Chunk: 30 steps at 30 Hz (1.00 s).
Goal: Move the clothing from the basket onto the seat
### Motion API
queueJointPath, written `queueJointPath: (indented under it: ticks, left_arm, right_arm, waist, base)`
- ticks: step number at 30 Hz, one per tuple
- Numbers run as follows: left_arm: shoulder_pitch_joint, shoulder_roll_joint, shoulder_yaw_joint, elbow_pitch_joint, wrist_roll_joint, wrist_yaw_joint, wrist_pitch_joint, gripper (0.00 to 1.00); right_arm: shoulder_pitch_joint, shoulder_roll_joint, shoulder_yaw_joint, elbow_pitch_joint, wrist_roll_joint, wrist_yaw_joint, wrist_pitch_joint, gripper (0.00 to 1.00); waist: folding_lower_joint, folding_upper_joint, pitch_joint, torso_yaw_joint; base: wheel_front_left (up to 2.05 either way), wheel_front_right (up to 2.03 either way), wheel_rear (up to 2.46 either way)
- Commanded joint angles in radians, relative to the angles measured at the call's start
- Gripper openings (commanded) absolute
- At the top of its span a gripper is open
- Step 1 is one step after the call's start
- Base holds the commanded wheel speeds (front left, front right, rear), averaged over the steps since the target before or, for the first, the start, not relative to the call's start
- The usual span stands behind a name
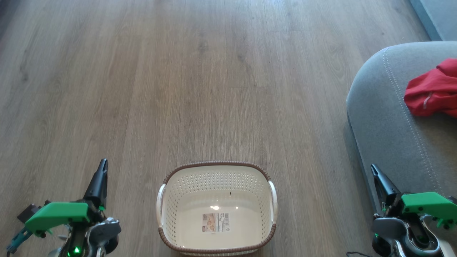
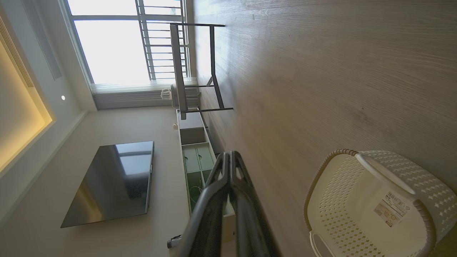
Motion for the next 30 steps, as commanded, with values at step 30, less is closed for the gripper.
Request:
queueJointPath:
  ticks: [30]
  left_arm:
    - [-0.056,0.004,0.036,-0.034,-0.004,0.001,0.007,0.0]
  right_arm:
    - [-0.042,-0.007,0.016,-0.041,0.005,0.006,0.008,0.0]
  waist:
    - [0.0,0.0,0.0,0.0]
  base:
    - [0.0,0.0,0.0]
